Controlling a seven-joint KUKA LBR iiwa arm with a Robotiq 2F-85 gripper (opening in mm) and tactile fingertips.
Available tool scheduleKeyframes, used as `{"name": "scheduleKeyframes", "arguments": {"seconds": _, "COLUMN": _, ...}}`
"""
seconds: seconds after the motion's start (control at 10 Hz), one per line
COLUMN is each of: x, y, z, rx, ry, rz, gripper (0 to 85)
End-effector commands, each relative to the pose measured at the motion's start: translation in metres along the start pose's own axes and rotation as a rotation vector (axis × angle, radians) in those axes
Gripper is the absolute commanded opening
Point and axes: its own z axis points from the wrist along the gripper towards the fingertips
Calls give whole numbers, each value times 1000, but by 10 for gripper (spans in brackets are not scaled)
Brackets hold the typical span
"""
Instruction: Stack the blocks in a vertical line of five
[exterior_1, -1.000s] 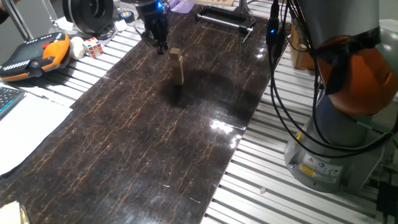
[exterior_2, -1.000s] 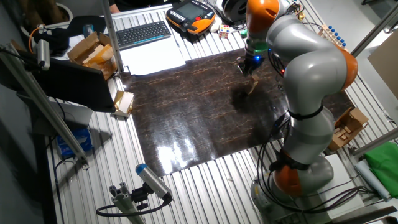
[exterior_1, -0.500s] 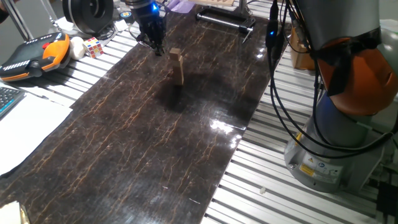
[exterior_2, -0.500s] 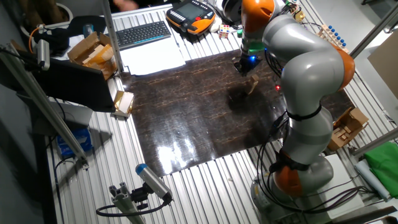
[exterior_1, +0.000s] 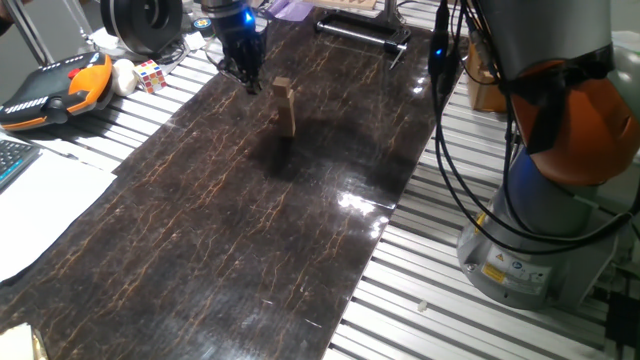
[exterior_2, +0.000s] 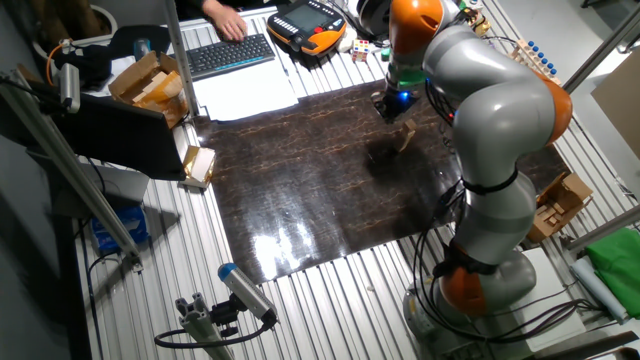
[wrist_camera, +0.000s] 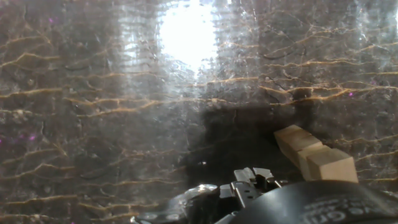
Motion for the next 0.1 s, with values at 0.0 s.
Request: {"name": "scheduleKeyframes", "arguments": {"seconds": 0.0, "x": -1, "y": 0, "z": 1, "rx": 0, "ry": -2, "rz": -4, "gripper": 20}}
